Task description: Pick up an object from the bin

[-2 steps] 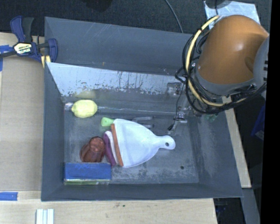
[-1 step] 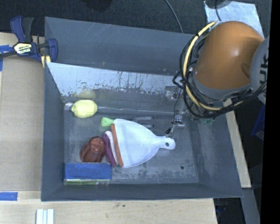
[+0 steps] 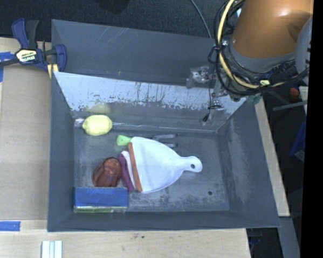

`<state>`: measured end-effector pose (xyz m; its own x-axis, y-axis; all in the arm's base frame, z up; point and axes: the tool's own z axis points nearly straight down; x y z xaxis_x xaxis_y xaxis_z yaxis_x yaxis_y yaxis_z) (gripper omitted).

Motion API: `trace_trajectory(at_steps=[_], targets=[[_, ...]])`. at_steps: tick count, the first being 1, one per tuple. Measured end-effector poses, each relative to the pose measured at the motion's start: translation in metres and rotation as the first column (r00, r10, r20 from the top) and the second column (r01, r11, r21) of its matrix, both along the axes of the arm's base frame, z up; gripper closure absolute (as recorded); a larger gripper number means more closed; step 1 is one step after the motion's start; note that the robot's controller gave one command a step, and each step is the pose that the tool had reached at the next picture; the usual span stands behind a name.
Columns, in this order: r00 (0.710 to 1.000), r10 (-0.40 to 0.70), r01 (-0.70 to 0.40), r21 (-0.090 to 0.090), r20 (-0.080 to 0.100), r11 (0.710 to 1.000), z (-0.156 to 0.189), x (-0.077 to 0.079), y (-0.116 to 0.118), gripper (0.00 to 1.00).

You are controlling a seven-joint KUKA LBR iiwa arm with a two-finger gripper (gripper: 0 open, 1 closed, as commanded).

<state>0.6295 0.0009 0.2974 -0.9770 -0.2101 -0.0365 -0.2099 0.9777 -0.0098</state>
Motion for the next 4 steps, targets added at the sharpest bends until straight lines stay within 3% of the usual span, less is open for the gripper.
trace_trajectory(at_steps=[1, 2, 3, 4], targets=[[0.962, -0.273, 0.273, 0.003, -0.027, 0.962, -0.108, -0.065, -0.009, 0.00], [0.987, -0.161, 0.161, 0.005, -0.006, 0.987, -0.081, -0.042, -0.006, 0.00], [0.903, -0.429, 0.429, 0.007, -0.019, 0.903, -0.152, -0.048, -0.049, 0.00], [0.960, -0.279, 0.279, 0.011, 0.000, 0.960, -0.166, -0.052, -0.072, 0.00]])
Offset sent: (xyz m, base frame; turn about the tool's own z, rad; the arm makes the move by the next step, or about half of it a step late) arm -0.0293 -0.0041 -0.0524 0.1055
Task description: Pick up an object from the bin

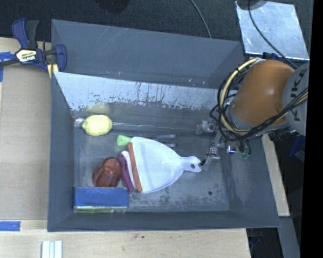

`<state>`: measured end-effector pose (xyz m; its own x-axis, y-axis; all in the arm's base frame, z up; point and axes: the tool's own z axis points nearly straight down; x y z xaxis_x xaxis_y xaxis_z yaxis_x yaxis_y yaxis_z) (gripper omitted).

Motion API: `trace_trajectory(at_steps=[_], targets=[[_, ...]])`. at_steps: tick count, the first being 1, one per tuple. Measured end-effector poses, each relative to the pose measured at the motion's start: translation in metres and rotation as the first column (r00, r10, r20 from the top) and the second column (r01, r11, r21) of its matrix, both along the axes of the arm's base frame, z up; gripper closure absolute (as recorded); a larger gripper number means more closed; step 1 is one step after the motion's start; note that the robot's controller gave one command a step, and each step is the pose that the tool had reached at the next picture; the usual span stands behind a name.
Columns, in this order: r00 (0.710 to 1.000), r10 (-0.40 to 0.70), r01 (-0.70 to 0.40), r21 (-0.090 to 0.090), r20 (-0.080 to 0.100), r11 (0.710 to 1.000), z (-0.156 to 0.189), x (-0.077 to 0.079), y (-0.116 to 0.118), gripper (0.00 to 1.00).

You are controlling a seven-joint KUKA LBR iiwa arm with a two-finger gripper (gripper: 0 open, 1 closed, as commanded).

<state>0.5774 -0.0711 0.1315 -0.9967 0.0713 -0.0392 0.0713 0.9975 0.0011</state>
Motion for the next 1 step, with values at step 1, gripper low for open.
trace_trajectory(at_steps=[1], targets=[[0.978, -0.209, 0.209, 0.003, -0.013, 0.978, -0.0544, -0.0026, 0.0311, 0.00]])
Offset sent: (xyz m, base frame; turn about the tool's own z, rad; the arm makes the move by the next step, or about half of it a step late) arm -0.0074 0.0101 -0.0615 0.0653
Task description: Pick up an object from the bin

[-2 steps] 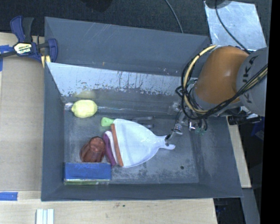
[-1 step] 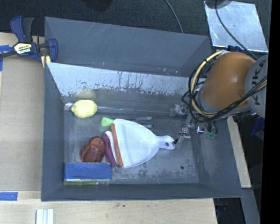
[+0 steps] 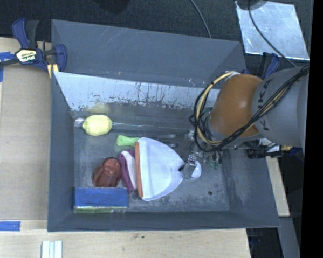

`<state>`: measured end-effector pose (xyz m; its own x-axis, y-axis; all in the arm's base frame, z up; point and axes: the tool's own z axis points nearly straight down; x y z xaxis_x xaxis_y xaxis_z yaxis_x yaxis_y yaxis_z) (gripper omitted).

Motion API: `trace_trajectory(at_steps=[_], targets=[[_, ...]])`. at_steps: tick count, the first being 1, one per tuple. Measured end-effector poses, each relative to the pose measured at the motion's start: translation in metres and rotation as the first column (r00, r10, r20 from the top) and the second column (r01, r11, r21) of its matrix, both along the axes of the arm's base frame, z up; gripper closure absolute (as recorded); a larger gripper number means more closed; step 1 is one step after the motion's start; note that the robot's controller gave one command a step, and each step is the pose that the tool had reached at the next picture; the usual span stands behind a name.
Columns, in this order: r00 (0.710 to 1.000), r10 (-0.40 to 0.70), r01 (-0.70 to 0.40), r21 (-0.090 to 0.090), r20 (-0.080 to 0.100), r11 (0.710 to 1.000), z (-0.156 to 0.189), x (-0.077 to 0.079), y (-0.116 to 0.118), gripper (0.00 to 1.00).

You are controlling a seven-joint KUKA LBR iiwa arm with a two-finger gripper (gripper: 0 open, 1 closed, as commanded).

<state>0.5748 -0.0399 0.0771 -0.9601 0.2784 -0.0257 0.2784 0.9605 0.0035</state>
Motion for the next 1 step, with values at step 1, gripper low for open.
trace_trajectory(at_steps=[1], targets=[[0.989, 0.145, -0.145, -0.010, 0.027, 0.989, -0.0047, -0.0024, -0.0216, 1.00]])
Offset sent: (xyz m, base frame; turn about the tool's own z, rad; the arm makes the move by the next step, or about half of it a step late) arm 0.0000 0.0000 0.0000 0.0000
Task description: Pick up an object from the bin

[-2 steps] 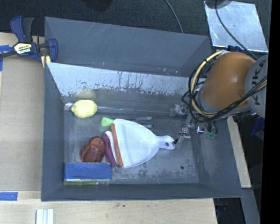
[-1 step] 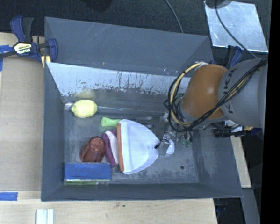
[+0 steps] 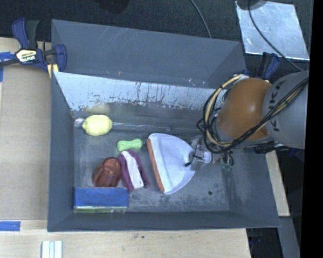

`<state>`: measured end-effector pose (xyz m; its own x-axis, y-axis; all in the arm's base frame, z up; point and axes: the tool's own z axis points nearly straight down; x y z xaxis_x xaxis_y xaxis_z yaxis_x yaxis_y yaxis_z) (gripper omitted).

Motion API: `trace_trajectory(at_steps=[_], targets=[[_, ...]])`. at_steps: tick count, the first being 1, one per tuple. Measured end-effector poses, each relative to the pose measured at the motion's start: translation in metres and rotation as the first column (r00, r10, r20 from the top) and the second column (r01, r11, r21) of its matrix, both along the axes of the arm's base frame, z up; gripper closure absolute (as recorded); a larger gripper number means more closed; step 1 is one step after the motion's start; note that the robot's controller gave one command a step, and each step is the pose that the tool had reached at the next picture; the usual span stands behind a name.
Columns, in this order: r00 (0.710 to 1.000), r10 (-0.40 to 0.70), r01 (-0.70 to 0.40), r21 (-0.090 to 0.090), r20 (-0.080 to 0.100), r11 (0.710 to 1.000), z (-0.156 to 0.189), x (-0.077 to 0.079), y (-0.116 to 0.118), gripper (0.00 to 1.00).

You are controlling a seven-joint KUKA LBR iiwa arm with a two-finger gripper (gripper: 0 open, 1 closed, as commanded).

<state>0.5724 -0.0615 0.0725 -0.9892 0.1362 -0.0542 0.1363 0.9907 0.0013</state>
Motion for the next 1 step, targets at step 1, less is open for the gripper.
trace_trajectory(at_steps=[1], targets=[[1.000, 0.000, 0.000, 0.000, 0.000, 1.000, 0.0000, 0.0000, 0.0001, 1.00]])
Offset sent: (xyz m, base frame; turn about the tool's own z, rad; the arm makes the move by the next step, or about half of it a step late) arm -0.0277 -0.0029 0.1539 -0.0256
